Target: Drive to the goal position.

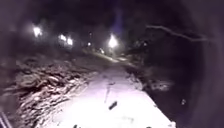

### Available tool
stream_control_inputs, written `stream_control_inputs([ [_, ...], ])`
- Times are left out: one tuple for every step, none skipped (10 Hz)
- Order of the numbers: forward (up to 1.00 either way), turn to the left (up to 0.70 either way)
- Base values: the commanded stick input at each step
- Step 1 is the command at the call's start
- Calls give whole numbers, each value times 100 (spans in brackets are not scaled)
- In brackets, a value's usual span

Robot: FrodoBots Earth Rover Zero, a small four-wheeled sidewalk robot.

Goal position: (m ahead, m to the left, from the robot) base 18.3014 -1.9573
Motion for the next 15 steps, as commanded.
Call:
stream_control_inputs([
  [44,0],
  [44,0],
  [44,0],
  [45,0],
  [45,0],
  [45,0],
  [45,0],
  [45,0],
  [45,8],
  [45,26],
  [45,17],
  [45,1],
  [45,0],
  [45,0],
  [45,0],
])
